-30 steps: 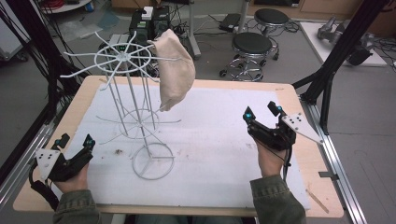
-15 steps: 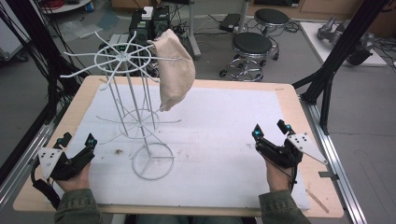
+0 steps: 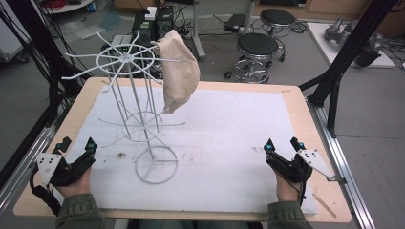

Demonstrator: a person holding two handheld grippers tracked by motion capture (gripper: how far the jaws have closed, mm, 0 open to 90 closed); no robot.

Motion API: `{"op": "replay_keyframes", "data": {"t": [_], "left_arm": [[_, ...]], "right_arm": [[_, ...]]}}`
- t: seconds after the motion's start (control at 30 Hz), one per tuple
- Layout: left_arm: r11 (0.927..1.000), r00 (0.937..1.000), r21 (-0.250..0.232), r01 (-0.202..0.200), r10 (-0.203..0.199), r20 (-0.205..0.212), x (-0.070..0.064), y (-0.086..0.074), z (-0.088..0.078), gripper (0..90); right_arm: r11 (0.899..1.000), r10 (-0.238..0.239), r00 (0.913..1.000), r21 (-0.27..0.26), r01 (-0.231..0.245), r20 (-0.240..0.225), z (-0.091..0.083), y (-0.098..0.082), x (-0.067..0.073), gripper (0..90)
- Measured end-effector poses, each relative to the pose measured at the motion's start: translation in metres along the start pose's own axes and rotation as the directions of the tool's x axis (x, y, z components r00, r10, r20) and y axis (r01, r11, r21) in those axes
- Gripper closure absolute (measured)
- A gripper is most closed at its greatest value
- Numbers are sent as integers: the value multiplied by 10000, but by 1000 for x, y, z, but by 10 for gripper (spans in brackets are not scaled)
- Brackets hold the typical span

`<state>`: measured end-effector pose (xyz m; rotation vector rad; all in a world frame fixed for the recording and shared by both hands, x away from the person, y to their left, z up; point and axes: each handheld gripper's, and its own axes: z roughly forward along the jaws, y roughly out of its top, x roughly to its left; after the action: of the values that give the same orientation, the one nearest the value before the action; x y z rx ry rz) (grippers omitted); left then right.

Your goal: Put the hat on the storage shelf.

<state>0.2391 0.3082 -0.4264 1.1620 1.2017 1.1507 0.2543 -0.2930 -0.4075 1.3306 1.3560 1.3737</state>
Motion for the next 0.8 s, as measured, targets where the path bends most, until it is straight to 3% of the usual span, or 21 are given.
{"op": "replay_keyframes", "data": {"t": [0.07, 0.23, 0.6, 0.8], "left_arm": [[10000, 10000, -10, -8, 8, 27, -1, 0, 1, 250], [10000, 10000, 0, -60, 60, 56, -2, 0, 1, 250], [10000, 9999, 64, -72, 71, 92, -1, 0, 2, 250], [10000, 10000, 47, -48, 48, 71, -1, 0, 2, 250]], "right_arm": [[9997, -113, 9997, 207, 109, 207, 1, -2, 1, 117], [9966, -812, 9964, 160, 808, 248, 1, -4, 8, 118], [9988, -488, 9985, 99, 485, 262, -1, -3, 6, 117], [9983, -572, 9980, 162, 567, 273, -1, -3, 5, 117]]}}
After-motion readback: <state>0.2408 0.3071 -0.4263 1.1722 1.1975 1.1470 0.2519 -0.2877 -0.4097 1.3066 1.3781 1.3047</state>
